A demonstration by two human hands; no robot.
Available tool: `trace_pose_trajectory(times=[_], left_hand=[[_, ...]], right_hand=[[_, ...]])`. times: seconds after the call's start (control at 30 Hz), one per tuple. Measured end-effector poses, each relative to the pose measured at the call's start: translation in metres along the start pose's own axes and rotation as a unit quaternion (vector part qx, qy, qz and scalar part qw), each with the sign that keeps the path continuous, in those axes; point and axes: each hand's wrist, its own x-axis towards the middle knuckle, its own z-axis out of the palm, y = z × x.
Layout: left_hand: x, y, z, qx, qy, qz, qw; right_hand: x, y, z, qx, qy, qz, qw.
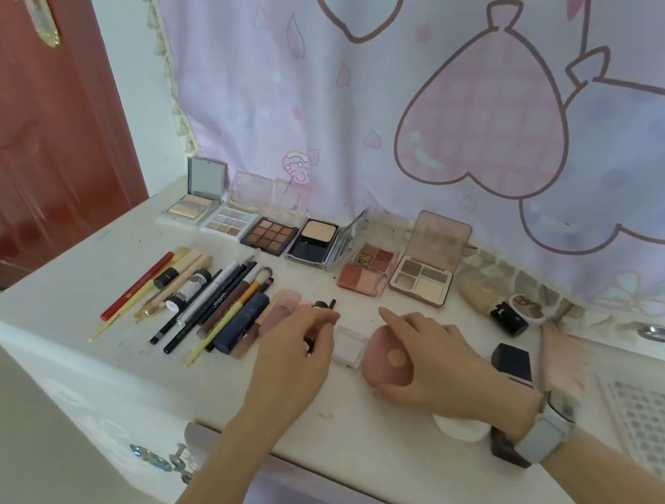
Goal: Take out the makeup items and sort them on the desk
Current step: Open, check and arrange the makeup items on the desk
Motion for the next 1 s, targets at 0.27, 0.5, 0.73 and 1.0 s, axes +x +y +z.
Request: trace_pose_trajectory(times=[0.27,0.5,0.73,1.0], left_hand=[[-0.003,0.012,-0.003,-0.26,-0.168,-0.128,0.942],[-0.001,0.005,-0.008,-0.241,-0.14,-0.083,0.957],[0.002,0.017,-0.006,-0.511,-0.151,-0.229,0.815],[0.004,0.011,-0.008,-0.528,-0.13,-0.173,0.821]], right_hand=[[-0.009,-0.024,-0.012,0.202,0.121,-0.045,0.971],[-0.012,-0.025,-0.033,0.31,0.131,-0.04,0.941],[-0.011,-0.04,-0.023,0.232,0.247,-0.034,0.94],[-0.005,-0.05,-0.026,0.307,0.202,-0.088,0.926]])
